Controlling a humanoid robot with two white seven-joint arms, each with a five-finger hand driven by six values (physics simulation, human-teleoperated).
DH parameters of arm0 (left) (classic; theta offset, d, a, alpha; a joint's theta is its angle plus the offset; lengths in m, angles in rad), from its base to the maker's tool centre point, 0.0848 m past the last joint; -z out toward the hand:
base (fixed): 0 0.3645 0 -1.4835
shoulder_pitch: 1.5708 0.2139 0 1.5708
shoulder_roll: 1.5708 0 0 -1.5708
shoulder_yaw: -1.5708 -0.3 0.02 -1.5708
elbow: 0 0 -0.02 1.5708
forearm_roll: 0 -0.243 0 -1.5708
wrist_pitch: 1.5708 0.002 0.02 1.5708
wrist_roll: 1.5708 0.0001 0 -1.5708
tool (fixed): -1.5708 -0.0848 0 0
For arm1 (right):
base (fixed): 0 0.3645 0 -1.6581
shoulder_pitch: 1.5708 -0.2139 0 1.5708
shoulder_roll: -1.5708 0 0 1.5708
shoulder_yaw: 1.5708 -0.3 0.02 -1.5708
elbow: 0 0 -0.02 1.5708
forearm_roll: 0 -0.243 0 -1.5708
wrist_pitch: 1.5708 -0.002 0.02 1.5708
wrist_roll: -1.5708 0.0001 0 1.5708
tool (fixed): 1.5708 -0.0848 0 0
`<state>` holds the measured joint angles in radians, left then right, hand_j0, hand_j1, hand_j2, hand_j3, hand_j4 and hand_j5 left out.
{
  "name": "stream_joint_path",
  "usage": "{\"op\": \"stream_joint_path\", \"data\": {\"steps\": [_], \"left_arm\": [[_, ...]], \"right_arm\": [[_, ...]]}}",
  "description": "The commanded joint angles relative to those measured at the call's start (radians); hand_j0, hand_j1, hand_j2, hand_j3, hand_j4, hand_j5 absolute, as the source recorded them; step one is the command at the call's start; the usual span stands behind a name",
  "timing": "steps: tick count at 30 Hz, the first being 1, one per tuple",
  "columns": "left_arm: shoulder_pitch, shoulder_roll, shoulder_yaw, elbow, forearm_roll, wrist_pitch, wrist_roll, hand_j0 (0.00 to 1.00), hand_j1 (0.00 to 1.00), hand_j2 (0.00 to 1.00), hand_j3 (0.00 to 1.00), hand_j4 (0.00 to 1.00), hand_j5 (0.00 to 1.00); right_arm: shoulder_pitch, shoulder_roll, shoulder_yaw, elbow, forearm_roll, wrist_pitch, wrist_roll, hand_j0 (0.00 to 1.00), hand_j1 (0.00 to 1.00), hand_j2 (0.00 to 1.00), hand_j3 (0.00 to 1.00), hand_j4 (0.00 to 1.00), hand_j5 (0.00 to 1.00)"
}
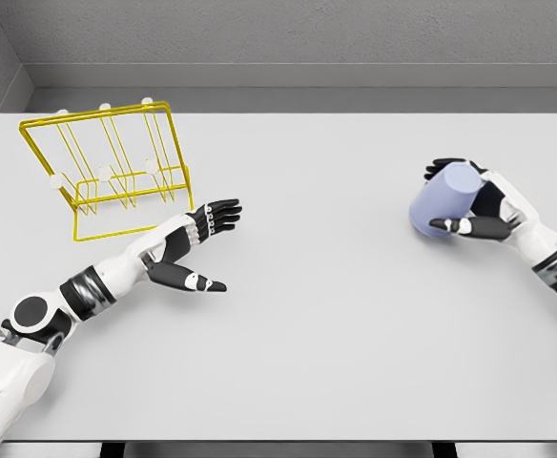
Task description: Place the cup on the cup holder with both arms
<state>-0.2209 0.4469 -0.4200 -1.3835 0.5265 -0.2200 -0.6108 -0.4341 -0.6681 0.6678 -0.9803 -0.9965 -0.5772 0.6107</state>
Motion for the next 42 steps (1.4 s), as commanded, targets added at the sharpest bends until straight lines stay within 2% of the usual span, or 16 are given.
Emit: {"op": "stream_joint_path", "data": {"steps": [1, 13, 29, 31, 35, 42], "left_arm": [[0.000, 0.001, 0.001, -0.002, 0.007, -0.001, 0.000, 1.00, 1.00, 1.00, 1.00, 1.00, 1.00], [0.000, 0.003, 0.003, -0.002, 0.007, -0.001, 0.000, 1.00, 1.00, 1.00, 1.00, 1.00, 1.00], [-0.008, -0.008, 0.015, 0.009, 0.003, -0.001, 0.000, 1.00, 1.00, 1.00, 1.00, 1.00, 1.00], [-0.015, -0.008, 0.017, 0.009, -0.054, -0.002, 0.000, 1.00, 1.00, 1.00, 1.00, 1.00, 1.00], [-0.023, -0.024, 0.024, 0.009, -0.108, -0.019, 0.000, 1.00, 1.00, 1.00, 1.00, 1.00, 1.00], [-0.028, -0.060, 0.043, 0.046, -0.114, -0.012, 0.000, 1.00, 1.00, 1.00, 1.00, 1.00, 1.00]], "right_arm": [[0.000, -0.002, -0.001, -0.028, -0.005, -0.001, 0.000, 0.73, 0.73, 0.73, 0.73, 0.73, 0.73], [0.005, 0.024, 0.009, -0.156, 0.053, 0.000, 0.000, 0.71, 0.71, 0.71, 0.71, 0.71, 0.71], [-0.014, 0.182, 0.032, -0.147, 0.179, 0.013, 0.000, 0.71, 0.71, 0.71, 0.71, 0.71, 0.71], [-0.014, 0.203, 0.035, -0.143, 0.180, 0.014, 0.000, 0.71, 0.71, 0.71, 0.71, 0.71, 0.71], [-0.015, 0.229, 0.062, -0.136, 0.211, 0.014, 0.000, 0.71, 0.71, 0.71, 0.71, 0.71, 0.71], [-0.025, 0.271, 0.082, -0.107, 0.254, 0.014, 0.000, 0.71, 0.71, 0.71, 0.71, 0.71, 0.71]]}}
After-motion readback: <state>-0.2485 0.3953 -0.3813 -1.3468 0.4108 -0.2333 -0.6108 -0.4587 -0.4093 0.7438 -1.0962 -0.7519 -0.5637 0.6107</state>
